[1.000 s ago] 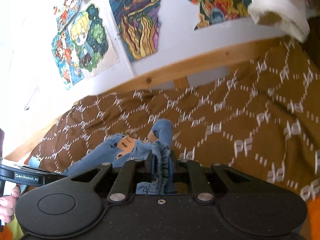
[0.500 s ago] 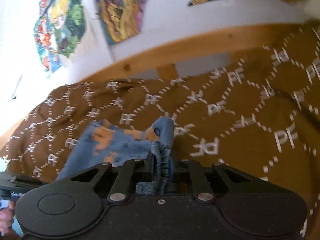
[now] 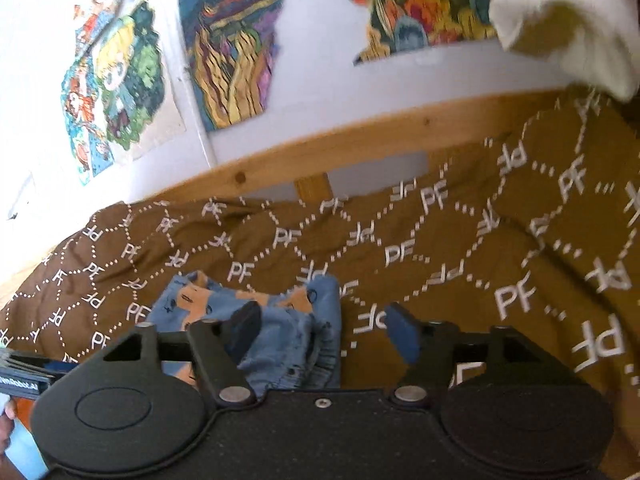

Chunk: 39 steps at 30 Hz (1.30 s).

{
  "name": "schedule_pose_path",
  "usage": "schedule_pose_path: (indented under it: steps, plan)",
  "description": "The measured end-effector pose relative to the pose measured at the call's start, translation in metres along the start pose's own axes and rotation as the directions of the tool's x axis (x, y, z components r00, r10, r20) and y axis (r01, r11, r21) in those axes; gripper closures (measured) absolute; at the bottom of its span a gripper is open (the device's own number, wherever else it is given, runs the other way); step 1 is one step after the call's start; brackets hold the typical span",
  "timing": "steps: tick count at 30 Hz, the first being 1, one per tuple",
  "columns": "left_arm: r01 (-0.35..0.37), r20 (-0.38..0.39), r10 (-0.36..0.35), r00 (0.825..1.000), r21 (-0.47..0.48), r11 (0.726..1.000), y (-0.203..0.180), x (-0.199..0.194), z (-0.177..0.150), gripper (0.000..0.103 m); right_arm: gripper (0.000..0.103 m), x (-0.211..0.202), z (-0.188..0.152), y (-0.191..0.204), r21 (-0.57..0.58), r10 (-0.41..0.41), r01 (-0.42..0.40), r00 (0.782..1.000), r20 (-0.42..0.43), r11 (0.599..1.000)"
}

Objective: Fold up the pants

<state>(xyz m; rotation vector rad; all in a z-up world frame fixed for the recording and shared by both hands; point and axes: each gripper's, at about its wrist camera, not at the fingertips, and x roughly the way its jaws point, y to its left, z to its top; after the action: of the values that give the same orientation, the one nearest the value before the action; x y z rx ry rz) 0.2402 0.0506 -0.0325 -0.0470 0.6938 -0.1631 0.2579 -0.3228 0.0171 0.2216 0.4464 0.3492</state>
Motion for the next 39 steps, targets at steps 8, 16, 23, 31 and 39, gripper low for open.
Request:
schedule_pose_path:
  steps: [8, 16, 23, 31, 39]
  plan:
    - [-0.058, 0.111, 0.057, 0.992, 0.009, 0.998, -0.023, -0.035, 0.007, 0.000, 0.001, -0.046, 0.001, 0.026, -0.078, -0.014, 0.022, 0.995, 0.098, 0.997]
    - [-0.072, 0.168, 0.069, 0.983, 0.010, 0.997, -0.034, -0.068, -0.008, 0.000, 0.001, -0.091, -0.004, 0.050, -0.150, -0.058, 0.077, 0.990, 0.124, 0.986]
    - [-0.086, 0.204, 0.089, 0.975, -0.024, 0.996, -0.041, -0.087, -0.038, 0.000, 0.001, -0.131, -0.025, 0.064, -0.133, -0.103, 0.120, 0.986, 0.128, 0.984]
    - [-0.110, 0.183, 0.106, 0.977, 0.011, 0.994, -0.043, -0.099, -0.080, 0.000, 0.001, -0.156, -0.052, 0.073, -0.102, -0.118, 0.124, 0.991, 0.061, 0.987]
    - [-0.106, 0.116, 0.104, 0.988, 0.009, 0.994, -0.040, -0.101, -0.109, 0.000, 0.001, -0.159, -0.076, 0.078, -0.138, -0.123, 0.120, 0.992, -0.018, 0.983]
